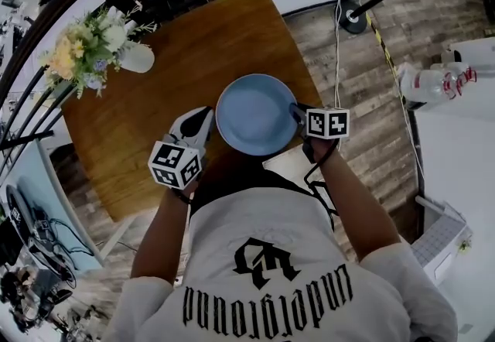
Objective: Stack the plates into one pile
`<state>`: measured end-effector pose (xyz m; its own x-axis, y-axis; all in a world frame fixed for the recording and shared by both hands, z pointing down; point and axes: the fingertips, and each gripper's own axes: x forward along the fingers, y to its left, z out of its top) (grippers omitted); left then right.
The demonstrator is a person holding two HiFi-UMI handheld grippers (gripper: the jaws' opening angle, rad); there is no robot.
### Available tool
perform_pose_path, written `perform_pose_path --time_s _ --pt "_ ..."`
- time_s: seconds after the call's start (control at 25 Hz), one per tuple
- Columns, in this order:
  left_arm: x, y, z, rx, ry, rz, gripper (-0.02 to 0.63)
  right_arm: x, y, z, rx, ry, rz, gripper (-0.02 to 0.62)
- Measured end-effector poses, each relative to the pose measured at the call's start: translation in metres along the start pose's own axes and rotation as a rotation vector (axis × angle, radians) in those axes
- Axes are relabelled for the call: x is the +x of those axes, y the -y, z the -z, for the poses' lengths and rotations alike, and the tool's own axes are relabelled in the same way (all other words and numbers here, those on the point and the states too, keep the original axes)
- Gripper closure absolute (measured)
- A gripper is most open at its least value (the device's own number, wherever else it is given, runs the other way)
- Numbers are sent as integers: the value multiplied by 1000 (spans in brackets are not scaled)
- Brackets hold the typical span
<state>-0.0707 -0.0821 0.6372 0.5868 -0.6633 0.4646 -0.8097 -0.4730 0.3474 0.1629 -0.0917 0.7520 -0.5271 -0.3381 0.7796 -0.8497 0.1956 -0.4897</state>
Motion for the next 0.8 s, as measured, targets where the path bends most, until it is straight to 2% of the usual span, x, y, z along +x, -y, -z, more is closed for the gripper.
perform_pose_path --time_s 0.16,0.28,0.4,0.8 --pt "2 -4 1 -8 -3 0 560 5 3 -2 -7 -1 30 557" --pt "3 -1 1 -15 -1 13 560 3 5 -10 -40 31 64 498" --pt "5 3 0 -28 3 27 560 -2 8 -21 -74 66 100 489" --pt "11 8 4 -4 -17 30 560 -3 4 -24 -81 74 84 491"
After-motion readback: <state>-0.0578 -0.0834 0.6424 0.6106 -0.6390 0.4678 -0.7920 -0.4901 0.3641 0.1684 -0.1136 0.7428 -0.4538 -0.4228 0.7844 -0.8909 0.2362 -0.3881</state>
